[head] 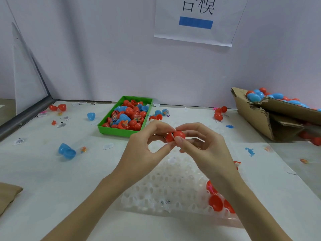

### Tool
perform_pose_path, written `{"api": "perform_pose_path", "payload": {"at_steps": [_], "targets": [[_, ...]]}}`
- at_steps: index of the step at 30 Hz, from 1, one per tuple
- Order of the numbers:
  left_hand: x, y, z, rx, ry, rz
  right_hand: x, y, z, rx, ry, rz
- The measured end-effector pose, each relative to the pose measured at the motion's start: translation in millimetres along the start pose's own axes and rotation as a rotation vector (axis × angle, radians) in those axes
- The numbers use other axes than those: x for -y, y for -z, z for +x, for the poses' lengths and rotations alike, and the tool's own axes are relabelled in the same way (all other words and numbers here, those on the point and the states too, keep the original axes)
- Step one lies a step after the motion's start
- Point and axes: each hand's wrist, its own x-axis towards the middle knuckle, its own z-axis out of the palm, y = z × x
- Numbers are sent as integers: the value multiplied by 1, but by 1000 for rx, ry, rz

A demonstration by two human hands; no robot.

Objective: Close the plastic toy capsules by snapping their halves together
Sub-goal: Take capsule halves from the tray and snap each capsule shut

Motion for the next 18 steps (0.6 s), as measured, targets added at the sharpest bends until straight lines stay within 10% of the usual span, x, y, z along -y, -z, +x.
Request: {"api": "perform_pose_path", "payload": {"at_steps": [18], "targets": [[-11, -1, 1, -56, 144, -265, -2, -10, -5, -63, 39, 64]]}}
